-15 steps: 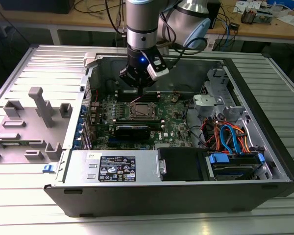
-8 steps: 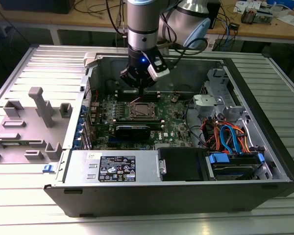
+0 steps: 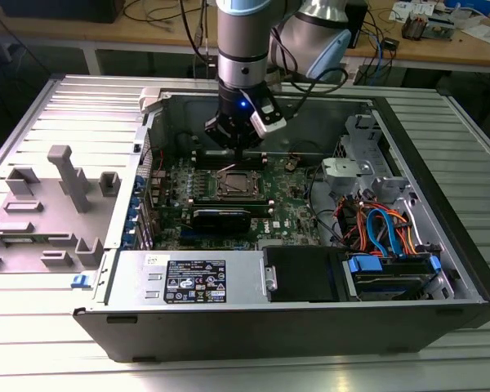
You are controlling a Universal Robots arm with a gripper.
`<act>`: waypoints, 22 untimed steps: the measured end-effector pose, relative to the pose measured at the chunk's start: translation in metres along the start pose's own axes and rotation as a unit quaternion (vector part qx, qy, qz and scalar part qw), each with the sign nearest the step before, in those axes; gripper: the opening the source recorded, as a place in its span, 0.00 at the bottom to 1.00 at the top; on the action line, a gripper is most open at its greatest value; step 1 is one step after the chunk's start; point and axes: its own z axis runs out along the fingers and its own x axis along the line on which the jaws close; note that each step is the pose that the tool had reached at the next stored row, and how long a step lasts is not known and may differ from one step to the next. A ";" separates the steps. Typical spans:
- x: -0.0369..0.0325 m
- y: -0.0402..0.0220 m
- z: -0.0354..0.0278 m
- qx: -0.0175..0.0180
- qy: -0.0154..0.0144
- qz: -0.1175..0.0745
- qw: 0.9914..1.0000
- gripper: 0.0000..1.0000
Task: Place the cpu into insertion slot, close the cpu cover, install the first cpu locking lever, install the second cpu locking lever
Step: 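Install the first cpu locking lever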
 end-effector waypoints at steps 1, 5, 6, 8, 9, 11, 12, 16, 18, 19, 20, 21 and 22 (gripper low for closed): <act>-0.0008 0.0002 0.0025 0.000 0.000 0.000 1.000 0.11; -0.0057 0.0009 0.0072 0.000 0.000 0.000 1.000 0.11; -0.0069 0.0010 0.0081 0.000 0.000 0.000 1.000 0.11; -0.0088 0.0010 0.0099 0.000 0.000 0.000 1.000 0.11; -0.0103 0.0010 0.0118 -0.001 0.000 0.000 1.000 0.11; -0.0123 0.0008 0.0141 -0.001 0.000 0.000 1.000 0.11; -0.0134 0.0008 0.0147 -0.001 0.000 0.000 1.000 0.11; -0.0155 0.0006 0.0187 -0.001 0.000 0.000 1.000 0.11; -0.0156 0.0006 0.0193 -0.001 0.000 0.000 1.000 0.11; -0.0158 0.0005 0.0196 -0.001 0.000 0.000 1.000 0.11; -0.0160 0.0005 0.0196 -0.001 0.000 0.000 1.000 0.11; -0.0161 0.0005 0.0196 -0.001 0.000 0.000 1.000 0.11; -0.0161 0.0005 0.0197 -0.001 0.000 0.000 1.000 0.11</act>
